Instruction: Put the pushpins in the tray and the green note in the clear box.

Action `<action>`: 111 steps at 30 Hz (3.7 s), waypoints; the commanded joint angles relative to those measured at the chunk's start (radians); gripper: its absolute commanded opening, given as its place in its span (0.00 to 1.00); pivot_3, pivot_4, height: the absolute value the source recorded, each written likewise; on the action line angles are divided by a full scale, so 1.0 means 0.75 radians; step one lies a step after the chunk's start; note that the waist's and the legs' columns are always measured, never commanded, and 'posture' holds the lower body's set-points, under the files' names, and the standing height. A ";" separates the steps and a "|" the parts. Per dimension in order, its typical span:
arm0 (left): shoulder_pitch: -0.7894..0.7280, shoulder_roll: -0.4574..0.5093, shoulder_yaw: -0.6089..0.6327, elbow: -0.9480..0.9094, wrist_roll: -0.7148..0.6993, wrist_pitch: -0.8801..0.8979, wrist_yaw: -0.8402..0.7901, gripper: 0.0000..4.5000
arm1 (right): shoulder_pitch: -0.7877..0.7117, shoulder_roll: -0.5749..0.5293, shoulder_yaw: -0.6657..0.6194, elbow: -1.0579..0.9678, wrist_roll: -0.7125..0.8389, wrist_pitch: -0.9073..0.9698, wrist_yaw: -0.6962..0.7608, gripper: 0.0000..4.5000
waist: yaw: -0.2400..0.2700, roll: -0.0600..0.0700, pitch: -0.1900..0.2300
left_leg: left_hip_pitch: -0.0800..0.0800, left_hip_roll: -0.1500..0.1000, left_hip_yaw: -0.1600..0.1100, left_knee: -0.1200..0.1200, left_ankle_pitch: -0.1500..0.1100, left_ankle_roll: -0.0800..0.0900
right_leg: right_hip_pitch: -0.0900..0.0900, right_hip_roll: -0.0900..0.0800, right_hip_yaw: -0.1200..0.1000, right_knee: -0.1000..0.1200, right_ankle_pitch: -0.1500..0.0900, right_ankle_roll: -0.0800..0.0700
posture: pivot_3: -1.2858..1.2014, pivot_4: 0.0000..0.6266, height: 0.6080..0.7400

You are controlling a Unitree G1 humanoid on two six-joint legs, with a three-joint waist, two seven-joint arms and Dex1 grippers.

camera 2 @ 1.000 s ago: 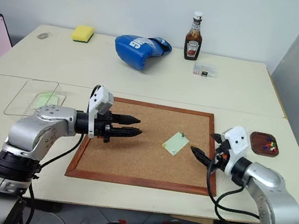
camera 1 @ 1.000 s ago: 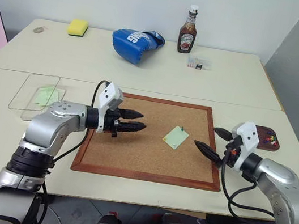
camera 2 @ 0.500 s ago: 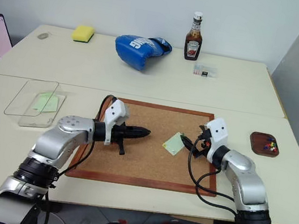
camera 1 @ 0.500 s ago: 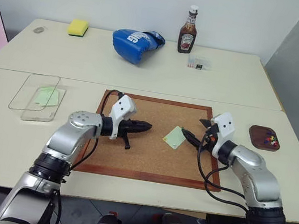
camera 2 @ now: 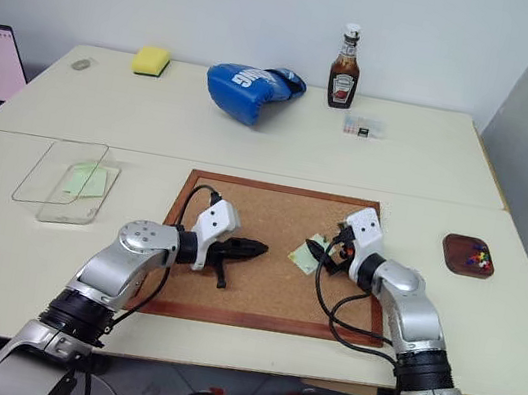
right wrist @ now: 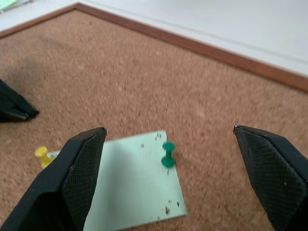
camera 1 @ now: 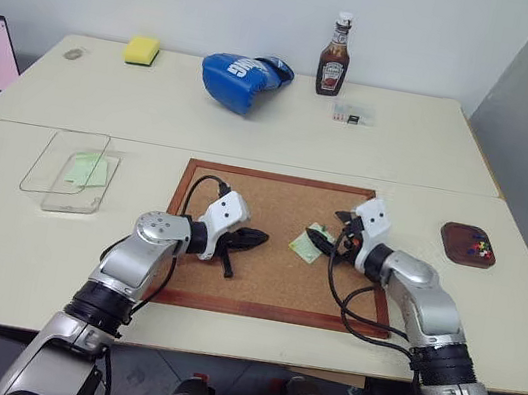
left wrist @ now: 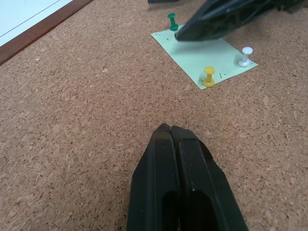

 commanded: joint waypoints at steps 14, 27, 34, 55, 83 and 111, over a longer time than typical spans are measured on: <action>-0.029 -0.010 -0.018 0.035 0.031 0.052 -0.001 0.00 | -0.040 0.003 -0.013 0.018 -0.007 -0.045 0.055 0.27 | 0.000 0.000 0.000 | 0.000 0.000 0.000 0.000 0.000 0.000 | 0.000 0.000 0.000 0.000 0.000 0.000 | 0.52 0.24 1.00; -0.002 -0.003 -0.033 0.025 0.054 0.093 0.017 0.00 | -0.023 0.025 -0.084 -0.156 0.097 0.000 0.074 0.00 | 0.000 0.000 0.000 | 0.000 0.000 -0.001 0.001 0.000 0.000 | 0.000 0.000 0.000 0.001 0.001 0.001 | 0.52 0.24 1.00; 0.009 0.004 -0.044 0.005 0.056 0.126 0.015 0.00 | -0.027 0.039 -0.116 -0.316 0.190 0.105 0.048 0.00 | 0.000 0.001 0.000 | 0.000 0.000 -0.002 0.001 0.000 0.000 | 0.001 0.000 -0.001 0.001 0.001 0.001 | 0.52 0.24 1.00; 0.002 0.001 -0.052 -0.003 0.056 0.151 0.020 0.00 | 0.017 -0.344 -0.614 0.019 -0.049 0.100 -0.486 0.00 | 0.002 0.001 -0.001 | -0.001 -0.001 0.000 0.000 0.000 0.000 | 0.001 -0.001 0.001 -0.001 0.000 0.000 | 0.52 0.24 1.00; 0.026 0.011 -0.051 -0.049 0.061 0.143 0.029 0.00 | -0.139 -0.308 -0.581 0.478 0.020 -0.074 -0.340 0.00 | -0.006 0.004 -0.003 | 0.002 -0.002 0.005 0.000 0.002 0.004 | 0.002 0.000 0.007 -0.002 0.003 0.005 | 0.52 0.24 1.00; -0.006 -0.013 -0.060 -0.023 0.062 0.114 0.034 0.00 | -0.088 -0.364 -0.546 0.272 -0.024 -0.195 -0.330 0.96 | -0.005 0.004 -0.003 | 0.001 -0.002 0.005 0.000 0.002 0.004 | 0.001 0.000 0.007 -0.003 0.003 0.005 | 0.52 0.24 1.00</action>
